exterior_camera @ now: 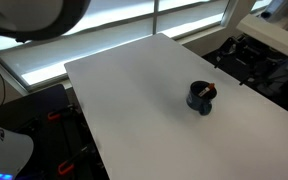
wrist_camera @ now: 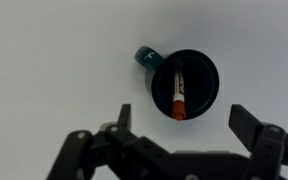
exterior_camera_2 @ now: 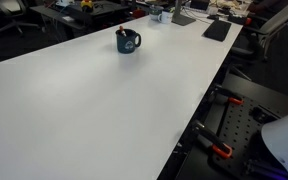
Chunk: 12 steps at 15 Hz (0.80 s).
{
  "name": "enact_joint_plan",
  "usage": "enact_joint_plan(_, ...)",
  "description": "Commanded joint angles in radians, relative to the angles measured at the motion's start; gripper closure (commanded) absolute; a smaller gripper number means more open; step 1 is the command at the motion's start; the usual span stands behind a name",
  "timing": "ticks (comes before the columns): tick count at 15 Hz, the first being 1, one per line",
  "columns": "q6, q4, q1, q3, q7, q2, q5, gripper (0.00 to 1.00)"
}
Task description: Remove the marker from the cup
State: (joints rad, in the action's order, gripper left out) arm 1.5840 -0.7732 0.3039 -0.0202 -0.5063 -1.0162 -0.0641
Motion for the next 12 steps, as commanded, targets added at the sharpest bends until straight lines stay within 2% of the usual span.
enact_joint_plan(1, -0.027, 0.071, 0.015, 0.026, -0.114, -0.039, -0.005, 0.0)
enact_joint_plan(5, -0.087, 0.139, 0.024, 0.058, -0.222, -0.088, -0.007, 0.0)
enact_joint_plan(6, -0.026, 0.051, 0.015, 0.038, -0.179, -0.041, -0.003, 0.0)
enact_joint_plan(12, -0.047, 0.096, 0.018, 0.05, -0.2, -0.074, -0.003, 0.0)
